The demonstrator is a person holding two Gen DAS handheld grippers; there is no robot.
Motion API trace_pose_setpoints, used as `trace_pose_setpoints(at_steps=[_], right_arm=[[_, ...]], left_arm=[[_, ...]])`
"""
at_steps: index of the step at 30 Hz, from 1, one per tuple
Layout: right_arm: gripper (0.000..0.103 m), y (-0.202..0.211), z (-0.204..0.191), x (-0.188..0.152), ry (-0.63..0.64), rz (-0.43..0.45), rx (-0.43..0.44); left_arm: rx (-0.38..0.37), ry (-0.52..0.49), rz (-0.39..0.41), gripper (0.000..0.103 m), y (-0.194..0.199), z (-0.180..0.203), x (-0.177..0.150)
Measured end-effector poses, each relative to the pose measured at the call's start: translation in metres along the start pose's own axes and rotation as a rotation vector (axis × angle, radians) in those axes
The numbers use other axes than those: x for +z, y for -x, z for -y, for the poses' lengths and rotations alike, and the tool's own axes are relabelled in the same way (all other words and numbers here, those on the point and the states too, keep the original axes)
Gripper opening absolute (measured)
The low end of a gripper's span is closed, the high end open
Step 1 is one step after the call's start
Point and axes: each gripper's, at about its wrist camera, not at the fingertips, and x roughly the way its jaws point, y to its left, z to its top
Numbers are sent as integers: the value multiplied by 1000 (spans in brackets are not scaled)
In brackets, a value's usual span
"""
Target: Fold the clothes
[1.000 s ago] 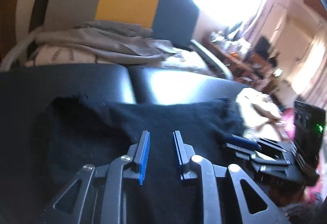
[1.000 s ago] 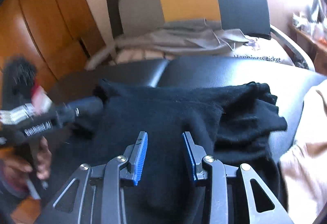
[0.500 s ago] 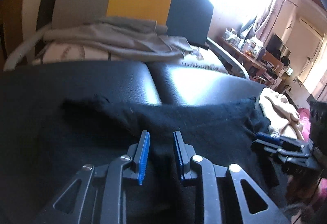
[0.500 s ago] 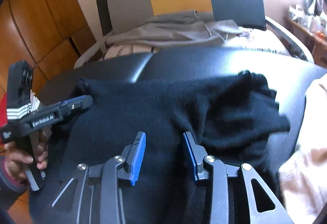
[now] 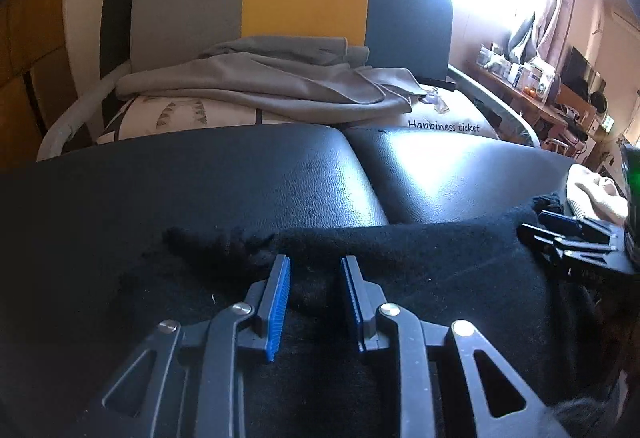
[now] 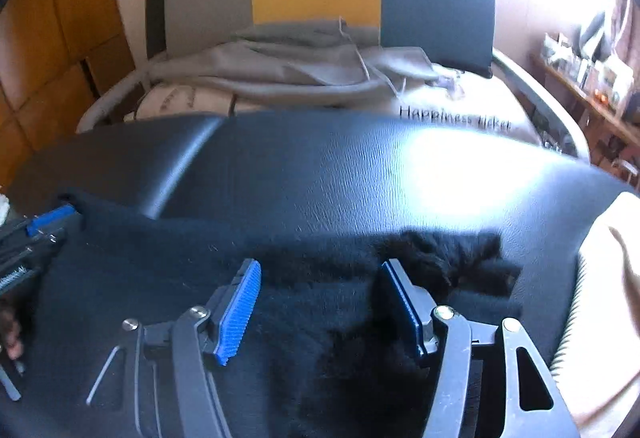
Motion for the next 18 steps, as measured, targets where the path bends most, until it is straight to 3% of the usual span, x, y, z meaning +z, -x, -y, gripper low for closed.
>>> trace_pose_setpoints(at_steps=[5, 12, 18], right_arm=[[66, -2, -2, -1, 11, 3, -13], [70, -3, -2, -3, 9, 14, -10], [75, -6, -3, -1, 12, 9, -8]], left_arm=[[10, -3, 1, 26, -2, 1, -1], [-71, 71, 16, 26, -6, -15, -2], [-81, 75, 2, 26, -11, -16, 4]])
